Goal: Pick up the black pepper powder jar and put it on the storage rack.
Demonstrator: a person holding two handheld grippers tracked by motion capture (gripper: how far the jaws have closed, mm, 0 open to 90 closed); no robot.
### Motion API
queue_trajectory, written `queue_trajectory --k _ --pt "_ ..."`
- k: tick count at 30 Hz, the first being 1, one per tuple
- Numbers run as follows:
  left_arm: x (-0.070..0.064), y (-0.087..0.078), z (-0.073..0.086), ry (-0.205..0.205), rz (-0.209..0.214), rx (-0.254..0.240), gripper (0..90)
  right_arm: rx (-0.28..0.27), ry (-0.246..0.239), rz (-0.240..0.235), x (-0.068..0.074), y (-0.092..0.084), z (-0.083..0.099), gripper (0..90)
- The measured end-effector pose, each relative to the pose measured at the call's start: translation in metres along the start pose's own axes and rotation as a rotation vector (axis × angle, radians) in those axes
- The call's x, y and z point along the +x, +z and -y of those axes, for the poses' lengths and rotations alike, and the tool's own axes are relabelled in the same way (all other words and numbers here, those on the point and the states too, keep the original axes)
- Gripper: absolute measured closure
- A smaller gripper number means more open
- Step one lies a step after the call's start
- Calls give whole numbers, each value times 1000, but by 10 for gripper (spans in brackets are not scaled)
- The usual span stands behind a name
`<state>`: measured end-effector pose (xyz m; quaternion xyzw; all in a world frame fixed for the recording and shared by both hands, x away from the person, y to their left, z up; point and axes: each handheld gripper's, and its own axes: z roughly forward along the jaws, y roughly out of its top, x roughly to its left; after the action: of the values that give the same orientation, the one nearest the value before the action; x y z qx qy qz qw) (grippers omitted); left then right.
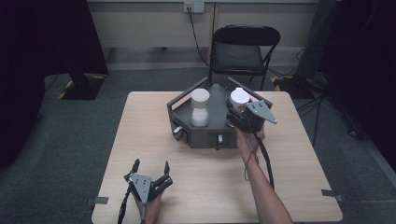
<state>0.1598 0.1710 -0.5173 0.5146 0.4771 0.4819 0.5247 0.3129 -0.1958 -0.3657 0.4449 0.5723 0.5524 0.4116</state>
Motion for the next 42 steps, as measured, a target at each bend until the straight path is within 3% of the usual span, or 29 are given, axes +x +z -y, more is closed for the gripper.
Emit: queue_trajectory --k 12,22,42 --pt "0 0 0 0 0 1 2 -10 2 6 1 4 5 299" --pt "0 0 0 -1 0 0 2 -21 -37 8 7 2 10 298" --pt "0 0 0 0 0 1 2 -24 -56 28 11 0 11 289"
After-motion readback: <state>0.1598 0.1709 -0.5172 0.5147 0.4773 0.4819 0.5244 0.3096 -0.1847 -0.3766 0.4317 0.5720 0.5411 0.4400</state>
